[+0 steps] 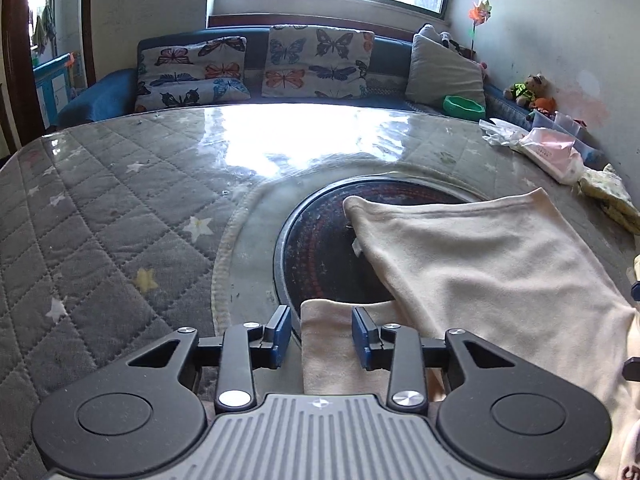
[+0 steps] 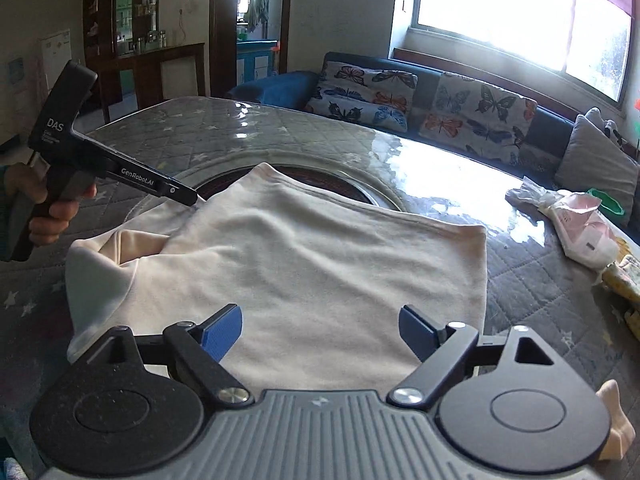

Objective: Fold clothes
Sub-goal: 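Lay the shirt flat on the table and open both grippers, then grasp a sleeve with the left gripper and lift it up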

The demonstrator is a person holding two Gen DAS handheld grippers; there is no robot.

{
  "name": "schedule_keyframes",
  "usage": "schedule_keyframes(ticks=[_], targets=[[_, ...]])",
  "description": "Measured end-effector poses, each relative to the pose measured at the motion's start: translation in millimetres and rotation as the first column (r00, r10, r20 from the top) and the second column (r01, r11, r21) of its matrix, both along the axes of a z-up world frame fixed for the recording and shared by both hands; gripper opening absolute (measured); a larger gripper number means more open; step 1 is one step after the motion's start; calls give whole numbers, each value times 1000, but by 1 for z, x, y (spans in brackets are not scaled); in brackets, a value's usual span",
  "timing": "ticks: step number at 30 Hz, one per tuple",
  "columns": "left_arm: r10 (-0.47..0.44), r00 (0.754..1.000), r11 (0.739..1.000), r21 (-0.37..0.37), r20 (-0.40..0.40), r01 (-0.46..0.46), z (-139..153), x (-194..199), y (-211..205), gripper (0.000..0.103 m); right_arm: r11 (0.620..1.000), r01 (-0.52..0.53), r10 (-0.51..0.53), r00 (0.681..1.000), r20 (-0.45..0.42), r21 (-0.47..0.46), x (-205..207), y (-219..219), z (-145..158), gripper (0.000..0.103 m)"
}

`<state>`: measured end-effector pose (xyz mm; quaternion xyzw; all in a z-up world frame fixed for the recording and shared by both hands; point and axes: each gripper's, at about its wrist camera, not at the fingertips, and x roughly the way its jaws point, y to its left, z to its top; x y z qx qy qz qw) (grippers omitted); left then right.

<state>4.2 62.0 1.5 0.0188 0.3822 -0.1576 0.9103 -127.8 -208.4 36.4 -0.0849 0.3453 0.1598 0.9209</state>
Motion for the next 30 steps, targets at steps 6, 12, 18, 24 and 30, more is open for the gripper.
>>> schedule_keyframes(ticks=[6,12,18,24,30], targets=[[32,999,999,3,36,-32,3,-9,3,6,999,32,-31,999,-19,31,-2,-1,-6,91],[171,979,985,-37,111,-167,21,-37,31,5,999,38,-37,999,-39,25,-6,3,-17,94],[363,912,932,-80,190,-354,40,-84,76,5,999,37,-36,999,-38,23,-13,3,-19,95],[498,836,865,-69,230,-497,39,-125,111,5,999,33,-31,999,-45,36,-20,2,-19,95],[550,800,834,-98,240,-543,41,-132,129,5,1000,-5,5,999,-38,17,-36,8,-19,96]])
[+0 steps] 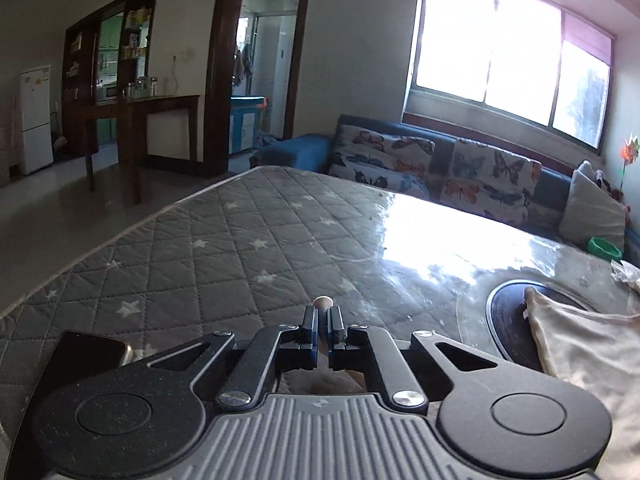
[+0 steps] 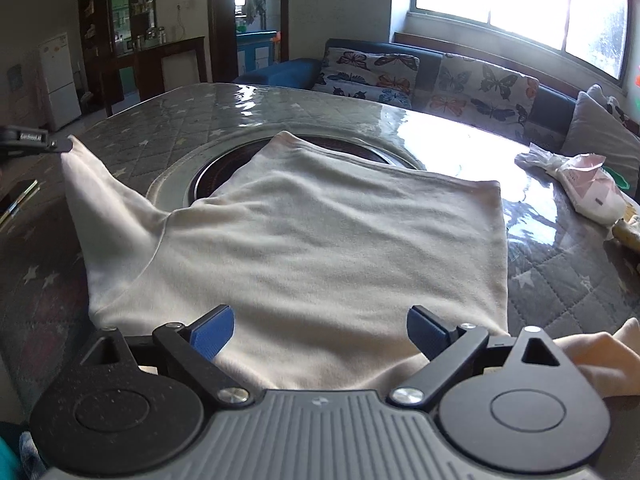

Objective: Fold clothes
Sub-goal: 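Grasp a sleeve with the left gripper and lift it up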

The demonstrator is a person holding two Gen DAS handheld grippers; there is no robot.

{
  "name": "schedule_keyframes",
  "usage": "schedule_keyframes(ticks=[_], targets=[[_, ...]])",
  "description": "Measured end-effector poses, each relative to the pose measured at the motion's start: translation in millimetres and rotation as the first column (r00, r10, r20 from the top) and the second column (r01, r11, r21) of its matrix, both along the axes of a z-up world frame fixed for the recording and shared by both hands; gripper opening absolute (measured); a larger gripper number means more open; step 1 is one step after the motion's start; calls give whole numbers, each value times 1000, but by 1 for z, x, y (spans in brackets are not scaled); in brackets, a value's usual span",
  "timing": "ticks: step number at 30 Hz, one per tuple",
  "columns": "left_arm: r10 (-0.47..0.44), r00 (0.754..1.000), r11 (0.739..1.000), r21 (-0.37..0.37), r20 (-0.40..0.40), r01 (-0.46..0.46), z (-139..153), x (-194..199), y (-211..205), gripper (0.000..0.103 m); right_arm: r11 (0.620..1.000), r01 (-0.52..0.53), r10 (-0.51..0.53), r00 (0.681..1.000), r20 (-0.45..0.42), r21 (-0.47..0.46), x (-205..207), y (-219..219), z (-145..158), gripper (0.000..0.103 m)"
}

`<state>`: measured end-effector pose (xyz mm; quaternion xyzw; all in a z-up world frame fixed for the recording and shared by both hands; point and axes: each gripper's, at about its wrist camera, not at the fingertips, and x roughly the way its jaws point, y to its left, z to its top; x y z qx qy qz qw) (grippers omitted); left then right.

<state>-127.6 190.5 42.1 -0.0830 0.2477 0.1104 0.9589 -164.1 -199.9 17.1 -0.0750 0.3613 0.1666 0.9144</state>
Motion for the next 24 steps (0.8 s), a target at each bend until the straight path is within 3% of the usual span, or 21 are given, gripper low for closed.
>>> schedule_keyframes(ticks=[6,11,13,16,19,24], targets=[[12,994,999,44,-111,-7,-26,20,-2,5,999,-23,23,1000,3,-27,-16,5,-7,96],[14,987,999,39,-160,-8,-37,20,0,9,998,-43,45,999,29,-54,-33,6,-7,96],[7,986,999,44,-168,1,-36,19,1,10,999,-35,36,999,34,-22,-38,-1,-1,96],[1,986,999,45,-164,6,-29,15,2,14,998,26,-27,999,25,55,-42,-20,11,96],[-12,989,999,45,-148,18,-18,13,0,15,978,161,-166,986,29,135,-45,-64,28,95],[-126,986,992,13,-111,128,3,12,-24,17,892,425,-428,904,-16,153,-37,-145,24,83]])
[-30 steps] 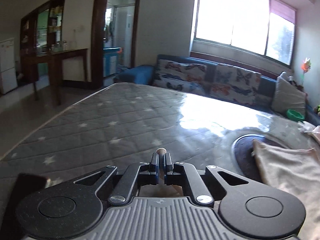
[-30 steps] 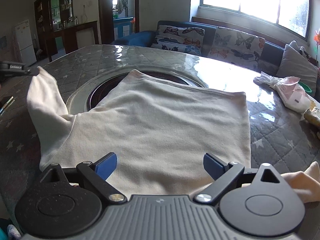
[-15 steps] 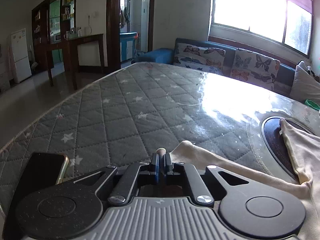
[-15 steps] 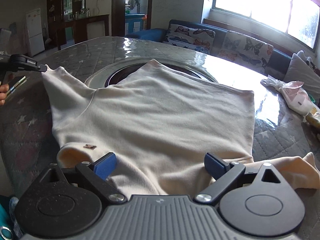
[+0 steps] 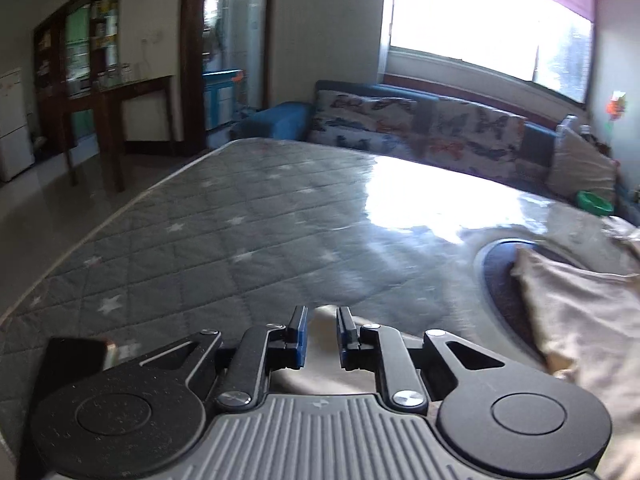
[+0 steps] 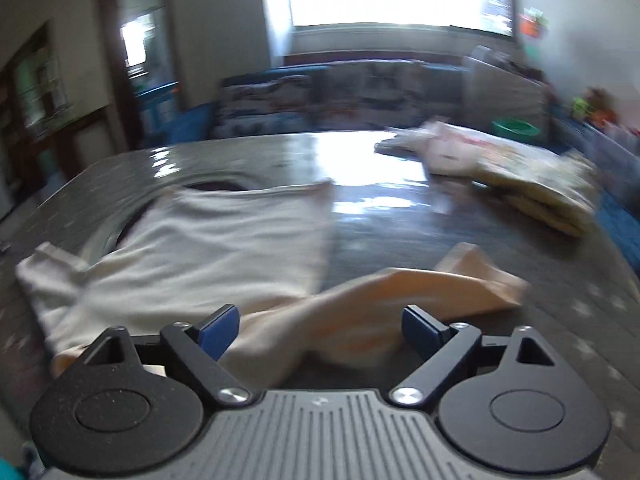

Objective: Fold clothes
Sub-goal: 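Grasp a sleeve with the left gripper and lift it up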

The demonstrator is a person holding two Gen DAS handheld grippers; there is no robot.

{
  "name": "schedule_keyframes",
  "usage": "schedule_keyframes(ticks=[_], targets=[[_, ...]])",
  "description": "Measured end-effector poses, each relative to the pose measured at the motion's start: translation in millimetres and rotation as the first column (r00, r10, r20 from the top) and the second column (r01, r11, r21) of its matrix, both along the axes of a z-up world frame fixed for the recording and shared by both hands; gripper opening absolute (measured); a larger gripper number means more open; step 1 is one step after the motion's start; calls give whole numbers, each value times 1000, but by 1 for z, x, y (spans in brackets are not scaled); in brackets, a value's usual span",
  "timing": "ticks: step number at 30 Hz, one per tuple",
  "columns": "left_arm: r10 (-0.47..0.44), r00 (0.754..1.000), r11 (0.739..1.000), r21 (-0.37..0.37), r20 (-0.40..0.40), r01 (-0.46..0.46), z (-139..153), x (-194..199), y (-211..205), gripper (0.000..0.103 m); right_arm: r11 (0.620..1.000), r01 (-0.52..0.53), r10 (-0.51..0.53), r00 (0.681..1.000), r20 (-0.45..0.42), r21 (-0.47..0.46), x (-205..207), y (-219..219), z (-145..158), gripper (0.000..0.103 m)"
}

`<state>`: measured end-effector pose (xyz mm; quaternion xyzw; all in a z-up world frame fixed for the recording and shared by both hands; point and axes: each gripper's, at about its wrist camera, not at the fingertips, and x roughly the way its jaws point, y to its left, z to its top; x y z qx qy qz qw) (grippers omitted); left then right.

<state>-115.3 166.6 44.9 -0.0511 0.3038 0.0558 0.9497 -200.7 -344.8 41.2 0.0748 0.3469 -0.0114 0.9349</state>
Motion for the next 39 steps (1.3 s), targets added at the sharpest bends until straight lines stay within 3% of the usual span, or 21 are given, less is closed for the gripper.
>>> schedule_keyframes(ticks=[2,5,7,9,12,16,20,23,27,32,33,36,39], targets=[[-77,997,997,-3,10,77,6,0,-21,21,994,110,-109,994,-26,23,4,-33,-5,78],[-206,978,978,-13,14,206,14,1,-58,28,975,197,-191,980,-62,101,6,-65,-19,72],[-310,951,950,-30,7,310,14,1,-88,30,957,226,-217,974,-68,182,5,-80,-26,72],[-424,905,905,-42,-8,424,12,0,-122,31,950,231,-224,973,-57,212,9,-86,-26,72],[-589,808,808,-59,-30,587,9,-5,-174,33,929,267,-263,964,-51,255,18,-100,-25,71],[-763,644,646,-71,-56,760,3,-19,-238,39,905,323,-316,946,-70,278,36,-120,-26,62],[-865,495,500,-63,-84,864,-4,-38,-284,41,912,335,-318,942,-108,238,54,-127,-34,49],[-906,411,417,-47,-100,908,-7,-48,-307,43,930,320,-303,946,-114,180,62,-123,-37,38],[-928,353,361,-50,-122,931,-15,-50,-316,43,949,288,-273,955,-118,132,66,-115,-37,18],[-918,357,369,-41,-173,929,-30,-46,-325,41,960,274,-268,960,-78,67,66,-110,-33,7],[-918,356,368,-40,-177,929,-32,-45,-326,38,963,266,-263,963,-59,47,65,-109,-28,6],[-917,346,357,-17,-199,934,-38,-48,-328,15,968,248,-248,969,1,-32,64,-103,-15,5],[-928,320,330,-22,-193,944,-39,-51,-323,8,966,232,-220,970,105,-114,56,-94,5,4]])
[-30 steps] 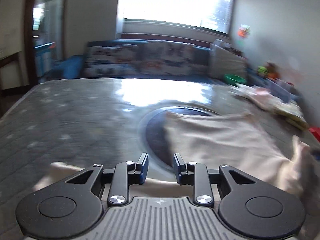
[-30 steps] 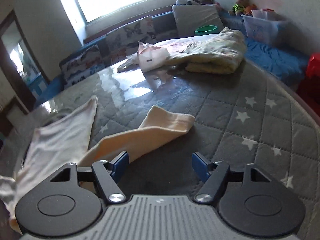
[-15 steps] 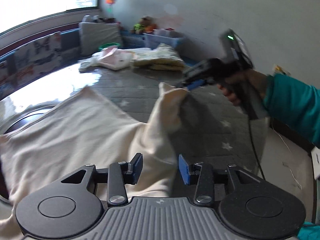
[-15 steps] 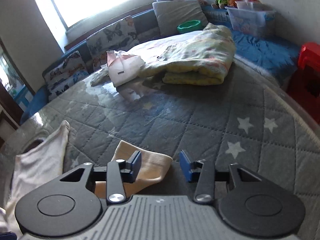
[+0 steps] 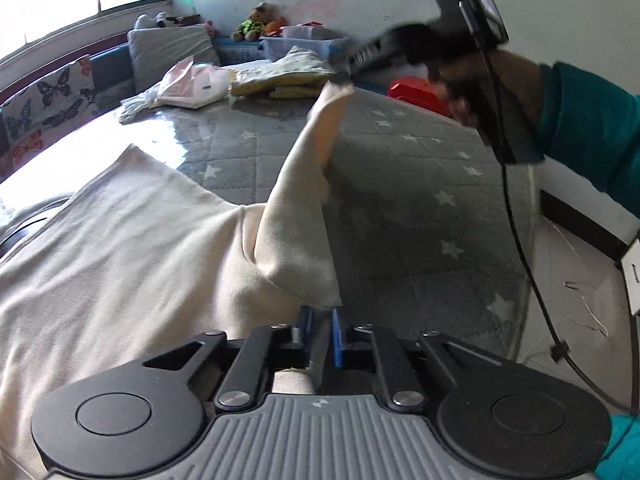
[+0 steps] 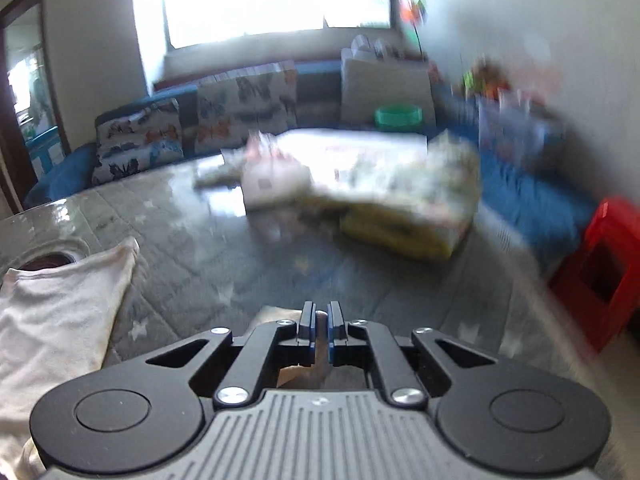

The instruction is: Fold clothes

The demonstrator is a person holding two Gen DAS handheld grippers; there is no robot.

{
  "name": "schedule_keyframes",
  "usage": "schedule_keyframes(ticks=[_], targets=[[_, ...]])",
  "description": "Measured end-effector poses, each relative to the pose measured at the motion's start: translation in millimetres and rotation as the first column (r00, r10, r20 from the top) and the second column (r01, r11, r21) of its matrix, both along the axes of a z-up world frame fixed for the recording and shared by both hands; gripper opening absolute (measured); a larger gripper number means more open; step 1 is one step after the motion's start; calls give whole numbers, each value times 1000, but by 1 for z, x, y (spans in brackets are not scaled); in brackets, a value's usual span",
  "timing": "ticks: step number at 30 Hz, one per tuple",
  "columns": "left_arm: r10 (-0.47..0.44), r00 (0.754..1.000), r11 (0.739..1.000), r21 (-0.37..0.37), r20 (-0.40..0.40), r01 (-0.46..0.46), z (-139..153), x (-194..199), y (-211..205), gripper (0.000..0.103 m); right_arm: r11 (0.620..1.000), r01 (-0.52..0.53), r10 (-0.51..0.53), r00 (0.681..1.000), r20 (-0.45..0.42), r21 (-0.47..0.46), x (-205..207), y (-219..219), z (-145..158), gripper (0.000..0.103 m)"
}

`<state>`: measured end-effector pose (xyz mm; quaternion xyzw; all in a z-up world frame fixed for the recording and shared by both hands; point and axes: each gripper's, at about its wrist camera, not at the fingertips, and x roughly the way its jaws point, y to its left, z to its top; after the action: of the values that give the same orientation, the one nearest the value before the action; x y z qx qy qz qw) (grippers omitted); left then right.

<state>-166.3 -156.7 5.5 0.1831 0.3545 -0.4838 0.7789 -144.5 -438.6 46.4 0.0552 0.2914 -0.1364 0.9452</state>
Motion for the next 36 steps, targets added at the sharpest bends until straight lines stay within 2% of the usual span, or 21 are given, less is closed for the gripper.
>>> schedule_keyframes(ticks=[2,5,8,11,12,14,15,19,23,25,28,29,33,36], targets=[[-27,1000,1000,-5,-5,27,0,-3,1,7,998,0,4,998,62,-57,-8,4,13,4],[-73,997,997,-7,-8,73,-1,-7,1,7,996,39,-33,997,63,-86,-15,-3,15,5],[-112,994,994,-8,-16,112,-1,-10,1,7,990,99,-104,994,-40,-99,-13,-16,-5,6],[-147,989,989,-13,-21,147,3,-14,2,9,985,139,-149,984,-102,-100,-15,-24,-20,12],[-145,989,989,-16,-11,145,5,-14,2,9,987,136,-145,984,-100,-86,-16,-23,-21,14],[-119,993,992,-34,-9,119,10,-10,2,10,993,109,-112,990,-82,-48,-16,-19,-18,34],[-105,994,994,-43,-8,105,13,-7,2,11,996,87,-89,993,-76,-22,-15,-16,-17,37],[-37,999,998,-48,-25,36,12,7,-2,16,997,6,2,994,-113,72,2,-6,-26,38],[-31,996,999,-42,-81,28,4,16,-5,19,998,-10,19,989,-144,60,17,3,-43,40],[-43,995,998,-48,-88,39,2,14,-5,28,999,-17,23,990,-139,44,22,5,-45,41],[-51,995,997,-60,-91,45,3,10,-2,34,1000,10,-7,990,-140,16,29,3,-46,53],[-52,994,997,-65,-93,46,3,9,-1,35,1000,23,-23,990,-140,-4,31,2,-47,53],[-39,995,996,-82,-93,31,7,3,8,36,999,23,-26,992,-127,-31,24,5,-40,53],[-1,997,993,-119,-79,-8,17,3,26,44,998,-53,50,994,-95,-25,6,24,-28,64]])
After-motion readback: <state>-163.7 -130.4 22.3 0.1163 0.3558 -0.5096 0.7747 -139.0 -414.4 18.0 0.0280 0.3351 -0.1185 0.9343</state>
